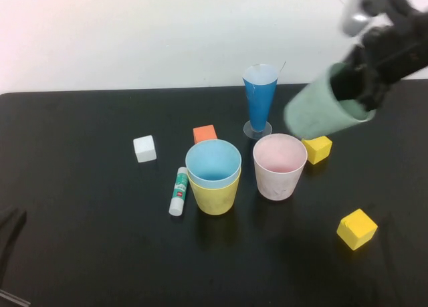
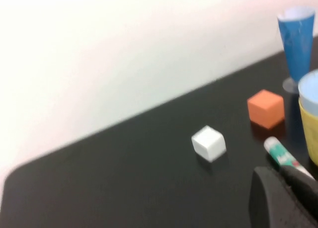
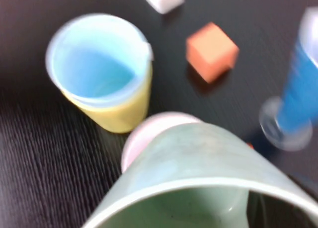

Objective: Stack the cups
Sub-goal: Place the green cup on the pink cup, then pick up the pink cup, then place the pink cup on the blue cup

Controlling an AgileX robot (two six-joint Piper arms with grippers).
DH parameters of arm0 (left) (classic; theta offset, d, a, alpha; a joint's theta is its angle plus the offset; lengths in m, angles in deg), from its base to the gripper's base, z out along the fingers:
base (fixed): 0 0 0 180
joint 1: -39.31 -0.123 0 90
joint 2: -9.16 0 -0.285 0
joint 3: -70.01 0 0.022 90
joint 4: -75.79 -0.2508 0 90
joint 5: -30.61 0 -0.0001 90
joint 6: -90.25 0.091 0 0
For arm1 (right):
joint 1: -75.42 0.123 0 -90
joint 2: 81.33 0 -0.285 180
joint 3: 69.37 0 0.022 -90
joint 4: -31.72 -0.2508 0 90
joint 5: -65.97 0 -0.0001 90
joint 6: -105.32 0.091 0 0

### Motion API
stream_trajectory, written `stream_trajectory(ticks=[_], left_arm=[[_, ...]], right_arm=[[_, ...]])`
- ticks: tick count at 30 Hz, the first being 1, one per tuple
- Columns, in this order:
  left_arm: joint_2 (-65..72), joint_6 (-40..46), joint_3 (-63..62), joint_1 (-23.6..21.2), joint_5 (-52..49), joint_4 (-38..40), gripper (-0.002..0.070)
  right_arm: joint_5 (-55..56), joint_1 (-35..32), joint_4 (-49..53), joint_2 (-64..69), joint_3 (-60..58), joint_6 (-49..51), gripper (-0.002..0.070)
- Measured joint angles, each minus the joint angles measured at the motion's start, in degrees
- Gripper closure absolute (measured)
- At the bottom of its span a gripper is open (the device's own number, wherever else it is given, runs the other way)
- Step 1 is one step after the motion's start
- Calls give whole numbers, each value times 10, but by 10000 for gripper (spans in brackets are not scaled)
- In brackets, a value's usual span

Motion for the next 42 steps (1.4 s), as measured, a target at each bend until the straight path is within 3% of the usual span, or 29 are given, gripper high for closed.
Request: stream_trajectory(ticks=[6,15,23,28,31,35,42], left_arm=[[0,0,2,0,17,0,673],[0,0,4,0,23,0,673],[0,0,4,0,23,0,673],[0,0,4,0,23,0,673],[0,0,4,0,23,0,673],[0,0,5,0,23,0,673],[0,1,12,0,31,1,673]], right_arm=[[54,94,124,2,21,24,636],[69,105,173,48,22,57,618],[76,105,182,88,22,82,420],[95,105,182,123,23,84,377],[98,105,172,141,23,84,407],[88,105,160,143,36,70,582],[-14,107,162,144,205,85,594]])
